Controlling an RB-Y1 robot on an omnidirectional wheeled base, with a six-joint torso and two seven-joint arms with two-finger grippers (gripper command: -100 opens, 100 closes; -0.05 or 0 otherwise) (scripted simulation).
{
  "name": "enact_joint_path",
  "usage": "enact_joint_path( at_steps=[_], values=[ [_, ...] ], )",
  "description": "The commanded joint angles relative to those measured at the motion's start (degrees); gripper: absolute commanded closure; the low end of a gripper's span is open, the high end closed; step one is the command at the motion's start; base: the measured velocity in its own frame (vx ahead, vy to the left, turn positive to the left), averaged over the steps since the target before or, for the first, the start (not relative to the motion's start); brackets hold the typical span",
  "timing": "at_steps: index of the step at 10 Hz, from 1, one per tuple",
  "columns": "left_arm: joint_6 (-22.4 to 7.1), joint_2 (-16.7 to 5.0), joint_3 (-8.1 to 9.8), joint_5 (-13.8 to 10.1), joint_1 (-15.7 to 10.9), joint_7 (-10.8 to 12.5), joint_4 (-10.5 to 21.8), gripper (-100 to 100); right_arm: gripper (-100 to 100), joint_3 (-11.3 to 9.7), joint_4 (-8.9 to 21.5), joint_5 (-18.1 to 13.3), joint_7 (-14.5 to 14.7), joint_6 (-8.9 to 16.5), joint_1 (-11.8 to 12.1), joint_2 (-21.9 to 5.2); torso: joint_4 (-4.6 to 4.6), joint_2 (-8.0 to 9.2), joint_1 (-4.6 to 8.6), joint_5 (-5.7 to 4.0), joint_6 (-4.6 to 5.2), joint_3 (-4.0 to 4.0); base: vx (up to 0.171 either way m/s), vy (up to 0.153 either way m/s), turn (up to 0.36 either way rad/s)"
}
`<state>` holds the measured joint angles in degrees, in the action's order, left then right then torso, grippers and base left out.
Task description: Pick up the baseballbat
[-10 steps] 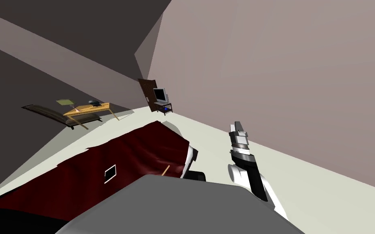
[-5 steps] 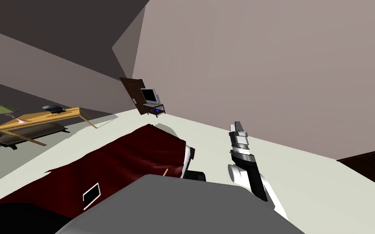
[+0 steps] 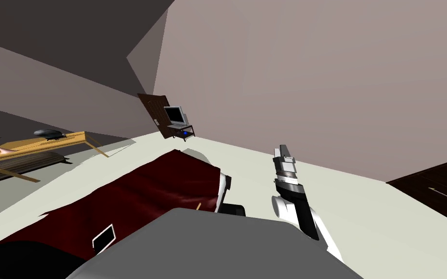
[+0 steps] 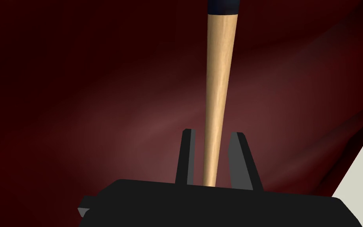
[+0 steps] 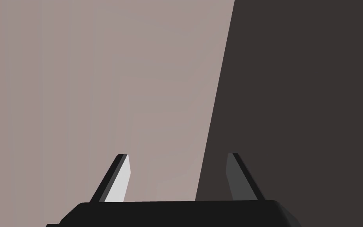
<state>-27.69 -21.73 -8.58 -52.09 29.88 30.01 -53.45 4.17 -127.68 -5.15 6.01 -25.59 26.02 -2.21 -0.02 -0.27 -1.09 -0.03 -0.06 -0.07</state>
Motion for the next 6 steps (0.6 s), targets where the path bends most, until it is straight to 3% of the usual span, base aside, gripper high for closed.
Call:
enact_joint_path(
  at_steps=[1, 2, 3, 4, 6],
  values=[
    [0.0, 0.0, 0.00, 0.0, 0.0, 0.0, 0.0, 100, 0, 0.0, 0.0, 0.0, 0.0, 0.0, 0.0, 0.0, 0.00, 0.00, 0.00, 0.00, 0.00, 0.00, 0.000, 0.000, 0.000],
    [0.0, 0.0, 0.00, 0.0, 0.0, 0.0, 0.0, 100, 0, 0.0, 0.0, 0.0, 0.0, 0.0, 0.0, 0.0, 0.00, -0.01, 0.00, 0.00, 0.00, 0.00, 0.000, 0.000, 0.000],
    [0.0, 0.0, 0.00, 0.0, 0.0, 0.0, 0.0, 0, 0, 0.0, 0.0, 0.0, 0.0, 0.0, 0.0, 0.0, 0.00, -0.01, -0.01, 0.00, 0.00, 0.00, 0.000, 0.000, 0.000],
    [0.0, -0.3, -0.17, -1.4, -1.4, -2.1, 1.9, 100, 0, 0.0, 0.0, 0.0, 0.0, 0.0, 0.0, 0.0, 0.00, -0.01, 0.00, 0.00, 0.00, 0.00, 0.012, 0.012, 0.198],
    [-2.5, -2.5, -0.46, -3.2, -4.8, -5.4, 3.8, 100, 0, 0.0, 0.0, 0.0, 0.0, 0.0, 0.0, 0.0, -0.08, -0.04, -0.32, -0.03, -0.09, -0.10, 0.029, -0.019, 0.379]
  ],
)
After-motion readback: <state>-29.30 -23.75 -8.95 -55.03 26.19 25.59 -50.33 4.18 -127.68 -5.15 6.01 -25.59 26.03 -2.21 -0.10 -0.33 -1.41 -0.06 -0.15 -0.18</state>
